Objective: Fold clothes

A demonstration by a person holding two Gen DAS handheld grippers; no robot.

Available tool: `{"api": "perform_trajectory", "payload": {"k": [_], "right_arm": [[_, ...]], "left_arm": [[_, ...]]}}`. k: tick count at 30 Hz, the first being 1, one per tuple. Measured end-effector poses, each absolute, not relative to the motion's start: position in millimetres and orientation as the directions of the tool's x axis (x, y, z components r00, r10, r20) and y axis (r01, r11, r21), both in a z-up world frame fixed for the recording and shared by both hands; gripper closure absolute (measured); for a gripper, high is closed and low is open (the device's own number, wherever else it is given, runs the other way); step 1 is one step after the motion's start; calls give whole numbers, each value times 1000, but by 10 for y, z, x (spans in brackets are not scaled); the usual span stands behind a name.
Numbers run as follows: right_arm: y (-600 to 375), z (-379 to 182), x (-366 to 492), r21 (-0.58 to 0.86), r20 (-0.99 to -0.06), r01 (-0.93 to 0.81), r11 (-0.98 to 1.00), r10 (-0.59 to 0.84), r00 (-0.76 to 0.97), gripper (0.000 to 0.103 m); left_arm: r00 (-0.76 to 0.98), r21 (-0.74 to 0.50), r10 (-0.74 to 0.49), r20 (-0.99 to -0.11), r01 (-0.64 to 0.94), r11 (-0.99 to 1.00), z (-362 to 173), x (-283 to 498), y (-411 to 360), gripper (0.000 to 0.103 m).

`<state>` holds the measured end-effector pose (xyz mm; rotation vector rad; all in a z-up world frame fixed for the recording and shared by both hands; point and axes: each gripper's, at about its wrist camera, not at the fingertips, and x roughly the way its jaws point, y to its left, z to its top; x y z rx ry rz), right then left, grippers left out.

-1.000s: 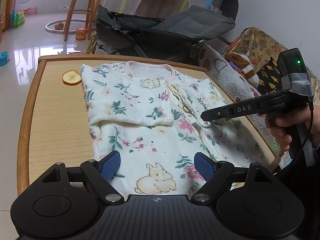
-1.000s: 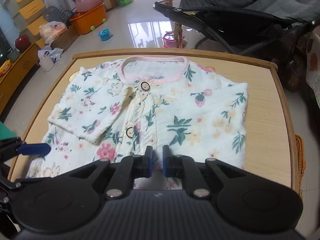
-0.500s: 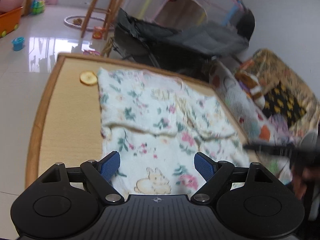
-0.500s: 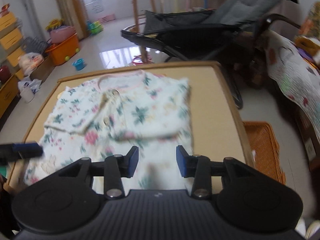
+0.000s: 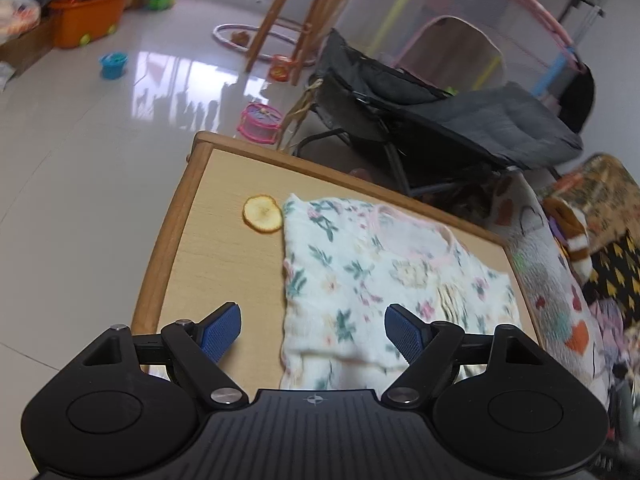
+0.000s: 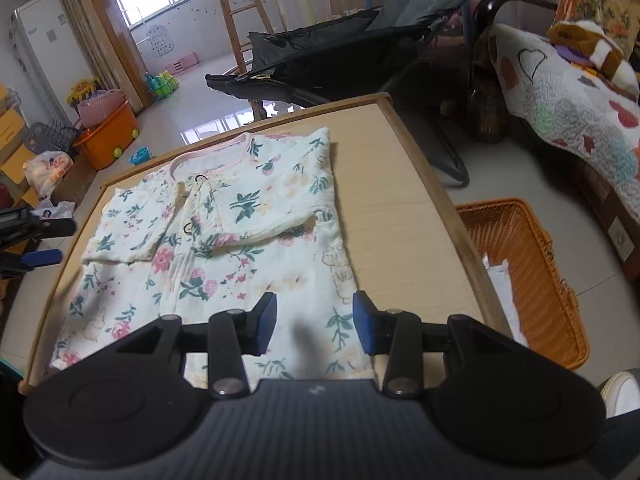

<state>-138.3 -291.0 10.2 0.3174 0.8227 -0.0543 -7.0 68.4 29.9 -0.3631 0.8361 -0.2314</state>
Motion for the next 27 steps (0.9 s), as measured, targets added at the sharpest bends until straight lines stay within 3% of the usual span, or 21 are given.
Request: {"api": "perform_trajectory", "payload": {"k": [3,7,18,22,27], "right_arm": [[-2934,85,-1395,268,-726,175,947,79,683,62],[-2978,43,-1398,300,-726,187,936,97,681,62],[-3002,-19,-1387,328,-730,201,923,113,674,62],[-3011,-35,-1390,332,-734,203,921,117,668,62],[-3014,-51,-1390,333,-739,199,922,124,662,62]], "left_arm": [[636,-403,-339,-693,47,914,254,58,639,28],[634,-379,-311,-708,30,925,161,140,579,53],[629,-421,-356,-691,50,906,-11,191,543,75],[635,-374,-331,-698,70,925,-28,188,464,88],[654,-322,-303,-693,95,942,47,162,371,93]]}}
